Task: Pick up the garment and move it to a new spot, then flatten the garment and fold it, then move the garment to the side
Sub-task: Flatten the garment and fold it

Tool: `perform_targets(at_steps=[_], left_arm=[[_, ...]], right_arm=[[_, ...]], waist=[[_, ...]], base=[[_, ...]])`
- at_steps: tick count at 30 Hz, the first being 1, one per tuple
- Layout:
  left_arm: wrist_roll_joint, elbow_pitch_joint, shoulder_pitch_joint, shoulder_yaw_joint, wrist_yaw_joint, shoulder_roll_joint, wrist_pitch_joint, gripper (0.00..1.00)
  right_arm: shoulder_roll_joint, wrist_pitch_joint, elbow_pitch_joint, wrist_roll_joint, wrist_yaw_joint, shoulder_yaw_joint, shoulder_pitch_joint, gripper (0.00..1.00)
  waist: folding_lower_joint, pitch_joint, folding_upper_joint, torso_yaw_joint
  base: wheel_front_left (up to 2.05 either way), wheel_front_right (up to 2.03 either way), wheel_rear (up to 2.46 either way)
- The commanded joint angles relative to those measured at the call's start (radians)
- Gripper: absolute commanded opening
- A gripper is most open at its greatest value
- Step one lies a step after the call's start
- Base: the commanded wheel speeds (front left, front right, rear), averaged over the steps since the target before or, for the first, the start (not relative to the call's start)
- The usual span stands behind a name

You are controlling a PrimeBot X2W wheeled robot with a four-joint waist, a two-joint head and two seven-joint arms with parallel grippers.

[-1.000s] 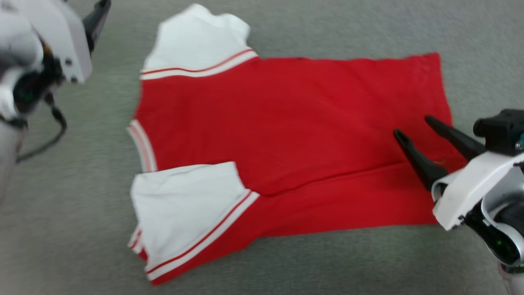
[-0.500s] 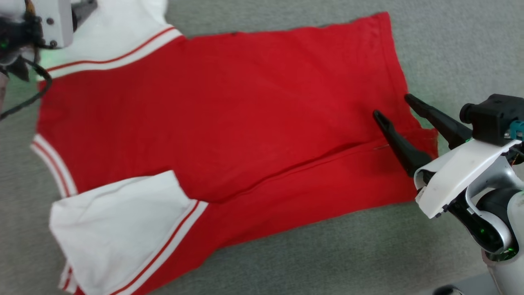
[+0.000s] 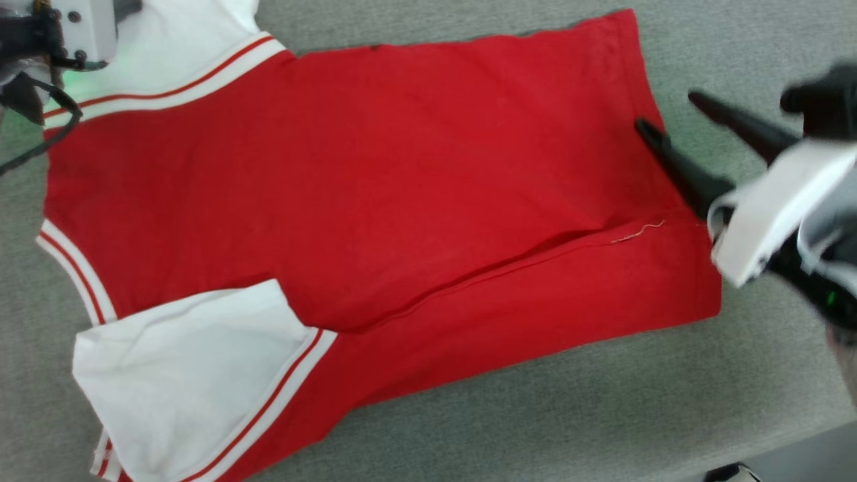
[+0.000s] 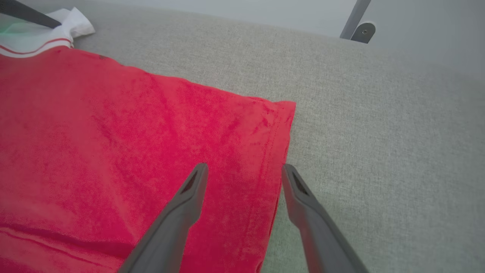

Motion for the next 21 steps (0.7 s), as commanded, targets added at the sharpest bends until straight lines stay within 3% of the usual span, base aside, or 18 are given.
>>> perform_targets(at_steps=[1,7,13,21], left_arm=[[-0.007,0.009,0.038,-0.02,-0.004,-0.01,0.009,0.0],[-0.038,-0.018,0.011,-0.053,-0.005,-0.034,-0.014,0.0],[-0.051,-0.019,-0.026,-0.089,-0.004,-0.06,-0.041,0.0],[-0.085,-0.005,-0.023,-0.148,-0.004,-0.097,-0.079,0.0]], right_arm=[[0.0,0.023,0.017,0.017,-0.001,0.007,-0.034,1.0],[-0.028,0.186,0.197,0.059,-0.001,0.024,-0.248,1.0],[-0.005,0.292,0.444,0.067,-0.001,0.035,-0.423,1.0],[-0.017,0.369,0.584,0.153,-0.001,0.145,-0.469,1.0]], waist=[[0.0,0.001,-0.0001,0.009],[0.0,0.018,-0.0001,0.053],[0.0,0.045,-0.0001,0.096],[0.0,0.038,-0.0001,0.13]], base=[[0.0,0.0,0.0],[0.0,0.0,0.0],[0.0,0.0,0.0],[0.0,0.0,0.0]])
